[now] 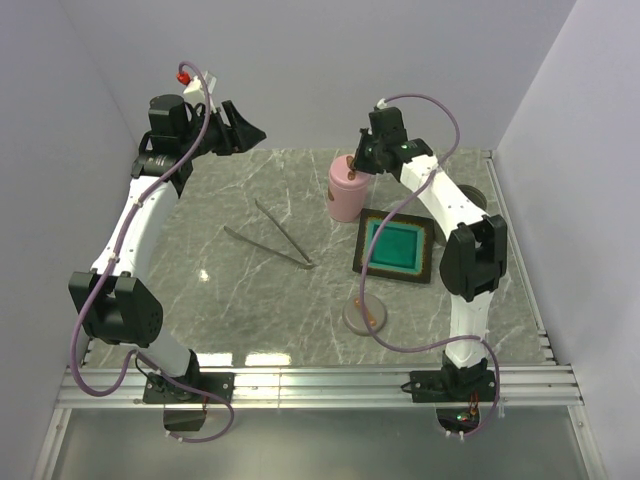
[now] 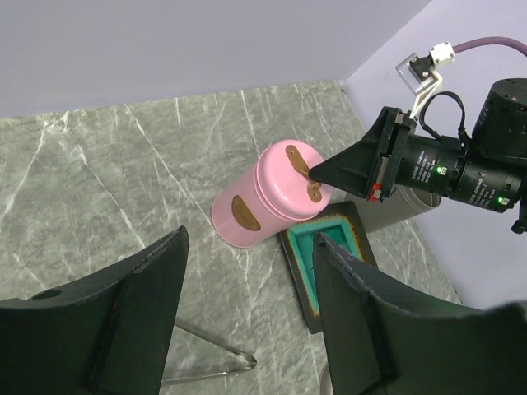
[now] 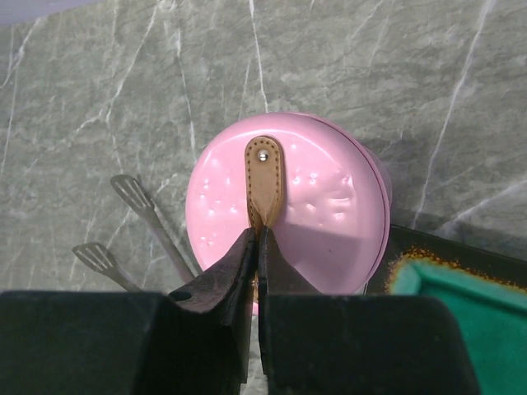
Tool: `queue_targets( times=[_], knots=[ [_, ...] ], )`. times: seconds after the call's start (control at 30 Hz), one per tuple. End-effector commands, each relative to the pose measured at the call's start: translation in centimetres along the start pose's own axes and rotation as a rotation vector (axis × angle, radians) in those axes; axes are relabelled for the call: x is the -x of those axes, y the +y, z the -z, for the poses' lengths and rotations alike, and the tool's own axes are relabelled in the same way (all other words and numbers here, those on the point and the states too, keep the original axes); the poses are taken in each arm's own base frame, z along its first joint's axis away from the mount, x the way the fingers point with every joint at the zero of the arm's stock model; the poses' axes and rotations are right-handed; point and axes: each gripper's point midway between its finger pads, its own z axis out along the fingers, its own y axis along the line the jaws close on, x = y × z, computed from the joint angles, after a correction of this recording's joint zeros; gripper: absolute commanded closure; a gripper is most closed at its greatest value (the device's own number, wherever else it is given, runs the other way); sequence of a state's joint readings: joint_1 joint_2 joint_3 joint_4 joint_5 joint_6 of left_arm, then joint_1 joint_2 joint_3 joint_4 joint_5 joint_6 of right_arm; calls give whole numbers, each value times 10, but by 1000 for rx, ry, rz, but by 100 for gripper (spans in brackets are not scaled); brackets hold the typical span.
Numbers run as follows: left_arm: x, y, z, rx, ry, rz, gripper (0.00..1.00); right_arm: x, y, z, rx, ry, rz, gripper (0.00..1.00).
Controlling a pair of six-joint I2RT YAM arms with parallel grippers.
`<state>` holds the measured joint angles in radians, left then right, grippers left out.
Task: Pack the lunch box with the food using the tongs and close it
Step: Pick up the lid of the lunch box with the right arm
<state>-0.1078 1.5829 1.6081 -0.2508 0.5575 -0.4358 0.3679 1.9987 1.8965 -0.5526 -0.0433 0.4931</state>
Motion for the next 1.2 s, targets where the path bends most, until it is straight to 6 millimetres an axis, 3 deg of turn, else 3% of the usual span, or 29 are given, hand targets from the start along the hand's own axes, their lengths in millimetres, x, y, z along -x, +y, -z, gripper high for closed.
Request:
queue_targets(
  times=[0.0, 0.33, 0.73, 1.17],
  knots=[
    [16, -18, 10, -46, -50, -29, 33, 32, 25, 26, 98, -93, 18, 100],
    [18, -19, 9, -51, -54, -28, 32, 53, 32, 45, 114, -184, 75, 100],
    [17, -17, 12, -43, -51, -36, 30, 39, 17, 21, 53, -121, 100, 100],
    [16, -18, 10, -49, -49, -29, 30, 56, 17, 48, -23, -230, 259, 100]
  ],
)
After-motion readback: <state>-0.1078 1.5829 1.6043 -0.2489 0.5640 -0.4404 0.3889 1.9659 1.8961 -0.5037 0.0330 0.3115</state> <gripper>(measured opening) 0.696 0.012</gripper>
